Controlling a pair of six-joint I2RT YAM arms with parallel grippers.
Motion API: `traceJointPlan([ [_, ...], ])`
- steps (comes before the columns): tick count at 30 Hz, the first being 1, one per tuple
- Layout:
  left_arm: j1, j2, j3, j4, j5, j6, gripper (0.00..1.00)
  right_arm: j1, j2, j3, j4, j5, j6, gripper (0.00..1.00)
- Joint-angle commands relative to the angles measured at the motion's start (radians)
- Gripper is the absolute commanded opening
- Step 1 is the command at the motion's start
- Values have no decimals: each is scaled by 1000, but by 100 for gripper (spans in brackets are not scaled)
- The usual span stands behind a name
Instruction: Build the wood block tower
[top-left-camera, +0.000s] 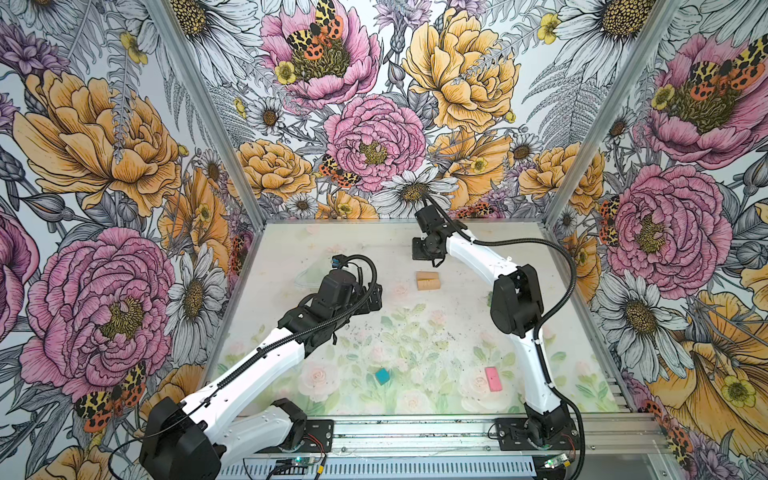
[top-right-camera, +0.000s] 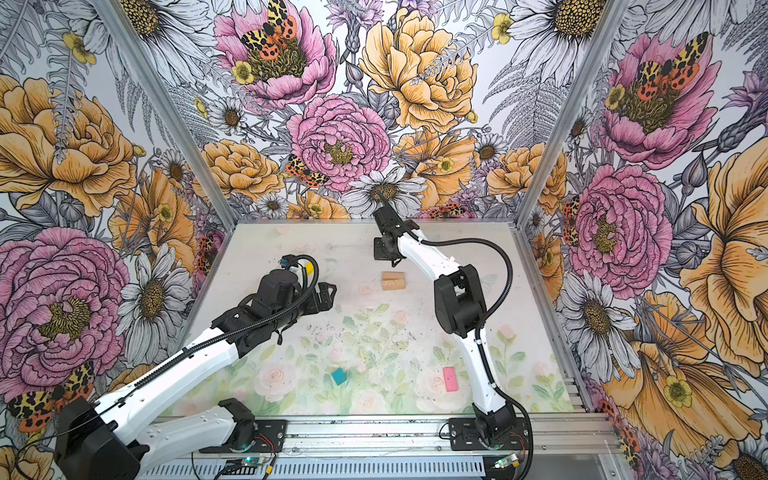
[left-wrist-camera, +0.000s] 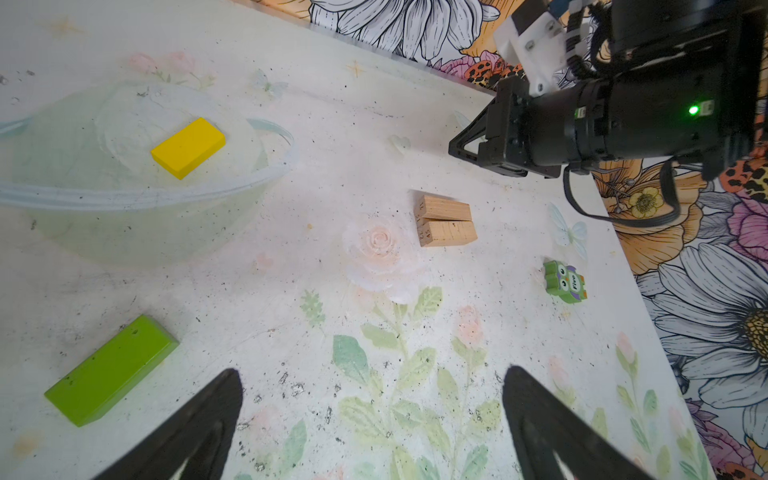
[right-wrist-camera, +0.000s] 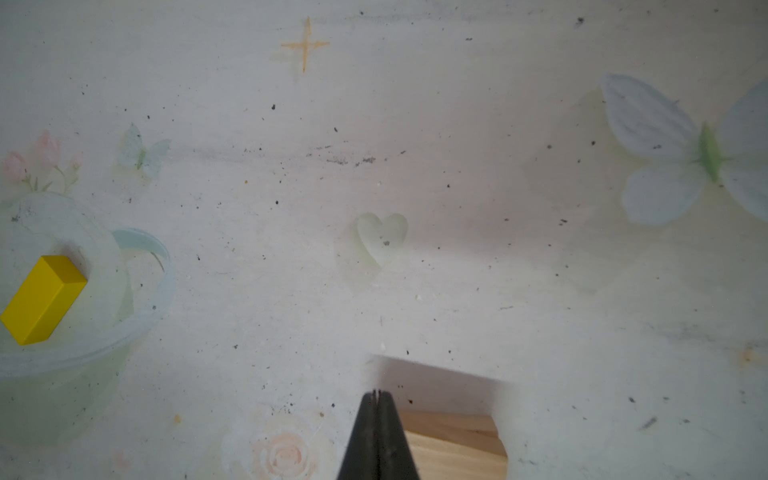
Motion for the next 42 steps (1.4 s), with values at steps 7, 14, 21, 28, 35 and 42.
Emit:
traceJointPlan([
  [7, 26, 1, 0, 45, 43, 10, 99, -4, 61, 33, -55, -39, -15, 0],
  [14, 30, -5, -13, 50, 48, 7, 99, -4, 68, 23, -65, -52, -19, 0],
  [21, 35, -16, -22, 50, 48, 5, 99, -4, 74, 8, -65, -52, -23, 0],
  [28, 38, -25, -24, 49, 51, 4, 99, -10, 94, 22, -66, -51, -27, 0],
  [35, 39, -24, -17, 44, 53, 5, 99, -13, 112, 31, -71, -65, -30, 0],
  [42, 40, -22, -15, 45, 54, 5, 99, -13, 106, 18, -73, -67, -32, 0],
])
